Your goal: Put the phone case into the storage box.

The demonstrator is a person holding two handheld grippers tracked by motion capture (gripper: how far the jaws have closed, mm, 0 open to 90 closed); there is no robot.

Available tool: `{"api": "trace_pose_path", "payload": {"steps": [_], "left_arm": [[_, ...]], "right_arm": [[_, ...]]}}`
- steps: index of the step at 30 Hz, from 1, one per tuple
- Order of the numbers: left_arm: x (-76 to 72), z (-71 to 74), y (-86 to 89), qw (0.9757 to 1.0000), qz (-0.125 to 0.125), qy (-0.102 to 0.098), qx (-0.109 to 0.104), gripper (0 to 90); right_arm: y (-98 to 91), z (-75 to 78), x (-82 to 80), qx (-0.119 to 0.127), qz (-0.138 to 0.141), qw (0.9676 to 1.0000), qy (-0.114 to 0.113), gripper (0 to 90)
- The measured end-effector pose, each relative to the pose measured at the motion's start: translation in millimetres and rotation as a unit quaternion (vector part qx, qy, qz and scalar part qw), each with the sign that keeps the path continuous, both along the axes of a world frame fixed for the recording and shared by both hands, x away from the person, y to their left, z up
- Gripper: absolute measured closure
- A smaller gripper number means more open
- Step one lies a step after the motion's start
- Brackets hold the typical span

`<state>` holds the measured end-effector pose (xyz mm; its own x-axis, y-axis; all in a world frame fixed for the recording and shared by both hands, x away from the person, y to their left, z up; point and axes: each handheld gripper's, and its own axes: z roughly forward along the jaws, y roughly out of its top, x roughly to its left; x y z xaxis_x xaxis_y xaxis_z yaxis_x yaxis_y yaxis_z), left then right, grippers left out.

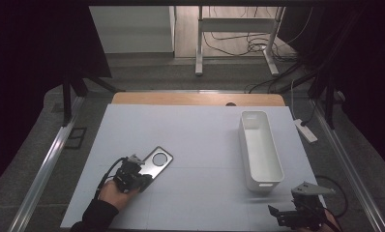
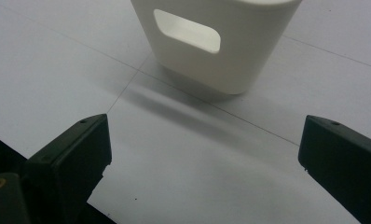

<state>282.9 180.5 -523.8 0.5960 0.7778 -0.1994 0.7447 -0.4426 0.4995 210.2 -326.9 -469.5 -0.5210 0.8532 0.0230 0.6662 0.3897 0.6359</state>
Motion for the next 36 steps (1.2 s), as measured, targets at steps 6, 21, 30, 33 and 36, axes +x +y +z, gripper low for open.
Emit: {"api": "trace_pose_path", "payload": {"steps": [6, 21, 30, 33, 36], "left_arm": [[3.1, 0.3, -5.6, 1.0000, -0.002, 0.006, -0.005, 89.4], [2.7, 5.1, -9.7, 0.9999, -0.005, -0.005, 0.016, 89.3], [1.0, 20.3, 0.0, 0.9992, 0.011, -0.034, 0.020, 89.3], [1.1, 24.1, 3.6, 0.9989, 0.016, -0.040, 0.018, 89.3], [1.1, 24.7, 5.5, 0.9988, 0.018, -0.043, 0.019, 89.2]], "right_arm": [[0.3, -0.2, 0.1, -0.002, 0.000, 1.0000, 0.001, 3.1], [0.5, -0.6, 0.4, -0.005, 0.000, 1.0000, 0.004, 3.4], [0.5, -0.6, 0.4, -0.005, 0.000, 1.0000, 0.004, 3.4], [0.3, -0.5, 0.3, -0.004, -0.001, 1.0000, 0.003, 3.4], [0.0, -0.5, 0.3, -0.003, -0.001, 1.0000, 0.003, 3.4]]}}
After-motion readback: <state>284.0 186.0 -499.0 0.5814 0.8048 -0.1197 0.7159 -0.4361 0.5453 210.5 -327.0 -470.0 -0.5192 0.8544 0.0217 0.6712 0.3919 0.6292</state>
